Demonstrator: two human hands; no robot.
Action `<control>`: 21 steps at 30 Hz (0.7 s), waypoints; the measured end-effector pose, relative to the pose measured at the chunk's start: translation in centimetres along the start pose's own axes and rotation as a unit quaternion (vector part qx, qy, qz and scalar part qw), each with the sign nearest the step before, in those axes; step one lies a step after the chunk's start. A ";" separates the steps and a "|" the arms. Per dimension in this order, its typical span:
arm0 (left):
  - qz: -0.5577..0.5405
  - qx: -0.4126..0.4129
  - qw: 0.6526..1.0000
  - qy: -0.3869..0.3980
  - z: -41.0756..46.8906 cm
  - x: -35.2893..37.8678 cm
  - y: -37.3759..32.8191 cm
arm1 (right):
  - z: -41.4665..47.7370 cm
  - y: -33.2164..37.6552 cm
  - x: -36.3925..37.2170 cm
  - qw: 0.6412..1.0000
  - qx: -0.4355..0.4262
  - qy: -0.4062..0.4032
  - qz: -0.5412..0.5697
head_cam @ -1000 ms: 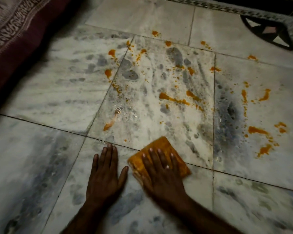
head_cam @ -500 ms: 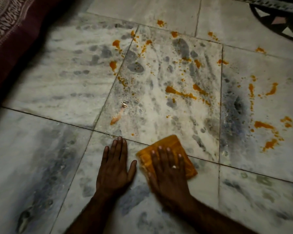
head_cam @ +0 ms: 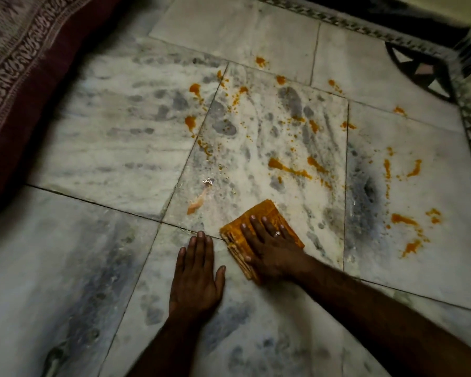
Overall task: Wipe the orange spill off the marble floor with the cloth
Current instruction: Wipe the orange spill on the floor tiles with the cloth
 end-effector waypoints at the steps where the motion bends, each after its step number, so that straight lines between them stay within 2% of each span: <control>1: -0.007 -0.008 1.000 0.011 0.1 -0.1 -0.1 | 0.0 0.0 -0.3 0.999 0.004 0.032 -0.008; 4: -0.008 -0.011 0.999 0.050 0.2 0.0 0.0 | -0.2 0.5 -1.0 0.995 0.003 0.095 -0.042; 6: -0.008 0.000 0.997 0.073 0.5 0.3 0.4 | -0.9 0.6 -0.9 0.992 -0.019 0.090 -0.090; 8: -0.012 0.008 0.997 0.076 0.7 0.4 0.6 | -1.7 0.5 -0.2 0.989 -0.043 0.046 -0.130; 13: -0.007 0.029 0.998 0.047 0.6 0.8 0.8 | -2.2 0.0 1.6 0.982 -0.087 -0.102 -0.133; 16: -0.004 0.054 0.998 0.024 0.9 0.3 1.4 | -2.5 0.4 2.5 0.975 -0.120 -0.151 -0.114; 21: 0.004 -0.023 1.000 -0.016 2.2 -0.9 6.1 | -0.9 5.5 2.2 0.954 -0.186 -0.219 -0.079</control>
Point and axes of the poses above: each hand's wrist, its own z-axis towards the middle knuckle, its own x-axis out of the palm, y = z × x, the point moved 7 cm from there along z, towards the middle knuckle
